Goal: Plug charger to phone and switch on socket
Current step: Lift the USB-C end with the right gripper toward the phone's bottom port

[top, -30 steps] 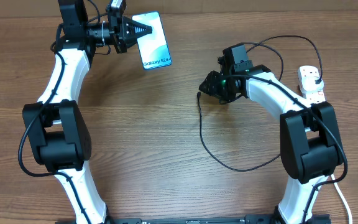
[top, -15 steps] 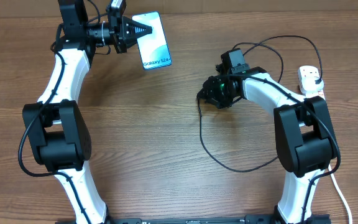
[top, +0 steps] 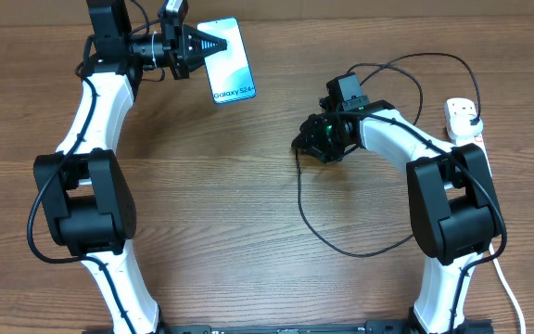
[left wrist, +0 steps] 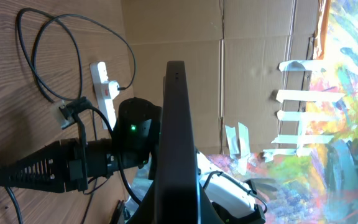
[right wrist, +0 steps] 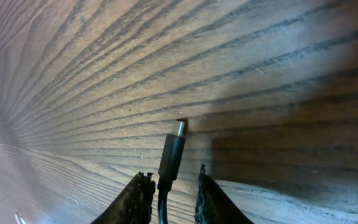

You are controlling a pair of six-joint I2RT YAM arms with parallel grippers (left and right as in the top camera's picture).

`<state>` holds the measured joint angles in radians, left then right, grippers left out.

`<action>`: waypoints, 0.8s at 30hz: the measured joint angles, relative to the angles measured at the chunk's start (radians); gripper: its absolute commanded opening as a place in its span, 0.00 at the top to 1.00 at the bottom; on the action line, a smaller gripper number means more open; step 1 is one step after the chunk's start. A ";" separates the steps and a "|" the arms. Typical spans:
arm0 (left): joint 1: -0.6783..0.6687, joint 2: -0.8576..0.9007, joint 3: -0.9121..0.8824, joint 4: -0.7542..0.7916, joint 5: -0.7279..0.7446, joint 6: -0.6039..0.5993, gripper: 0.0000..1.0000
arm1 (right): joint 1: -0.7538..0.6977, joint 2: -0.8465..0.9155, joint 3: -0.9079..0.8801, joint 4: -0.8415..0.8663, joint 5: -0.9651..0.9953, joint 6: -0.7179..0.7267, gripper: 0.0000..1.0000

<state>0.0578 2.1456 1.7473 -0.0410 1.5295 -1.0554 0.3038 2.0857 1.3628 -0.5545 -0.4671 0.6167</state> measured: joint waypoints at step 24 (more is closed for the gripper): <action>0.000 0.000 0.000 0.000 0.000 0.000 0.96 | 0.005 0.040 0.000 0.076 -0.039 0.090 0.94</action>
<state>0.0578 2.1456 1.7473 -0.0410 1.5295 -1.0554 0.3084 2.1262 1.3628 -0.4789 -0.5056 0.7067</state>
